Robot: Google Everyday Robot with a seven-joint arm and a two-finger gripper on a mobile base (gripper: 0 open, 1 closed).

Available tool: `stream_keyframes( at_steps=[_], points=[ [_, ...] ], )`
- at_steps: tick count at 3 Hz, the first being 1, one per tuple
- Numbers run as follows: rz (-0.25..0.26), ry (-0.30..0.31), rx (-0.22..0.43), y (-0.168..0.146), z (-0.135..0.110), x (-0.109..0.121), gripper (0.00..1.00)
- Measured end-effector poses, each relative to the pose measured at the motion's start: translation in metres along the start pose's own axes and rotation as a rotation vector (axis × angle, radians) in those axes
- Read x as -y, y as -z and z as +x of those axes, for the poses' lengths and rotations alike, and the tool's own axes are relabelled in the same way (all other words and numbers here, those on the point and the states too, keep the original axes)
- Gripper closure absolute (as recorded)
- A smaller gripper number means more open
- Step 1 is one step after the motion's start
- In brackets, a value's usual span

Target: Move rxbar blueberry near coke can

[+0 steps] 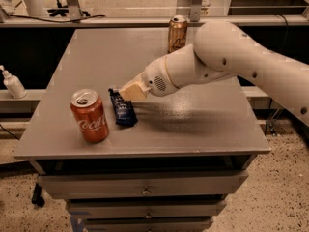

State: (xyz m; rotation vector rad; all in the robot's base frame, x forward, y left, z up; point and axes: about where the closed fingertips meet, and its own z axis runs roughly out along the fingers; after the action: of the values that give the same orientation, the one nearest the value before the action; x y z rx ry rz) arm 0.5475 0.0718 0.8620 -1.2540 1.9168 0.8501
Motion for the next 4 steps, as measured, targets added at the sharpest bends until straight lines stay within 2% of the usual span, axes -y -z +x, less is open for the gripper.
stream_keyframes(
  at_steps=[2,3,4],
  points=[
    [0.001,-0.023,0.007,0.0059,0.0068,0.0020,0.13],
    [0.014,-0.031,-0.003,0.0092,0.0071,0.0032,0.00],
    [0.015,-0.031,-0.003,0.0095,0.0070,0.0034,0.00]
  ],
)
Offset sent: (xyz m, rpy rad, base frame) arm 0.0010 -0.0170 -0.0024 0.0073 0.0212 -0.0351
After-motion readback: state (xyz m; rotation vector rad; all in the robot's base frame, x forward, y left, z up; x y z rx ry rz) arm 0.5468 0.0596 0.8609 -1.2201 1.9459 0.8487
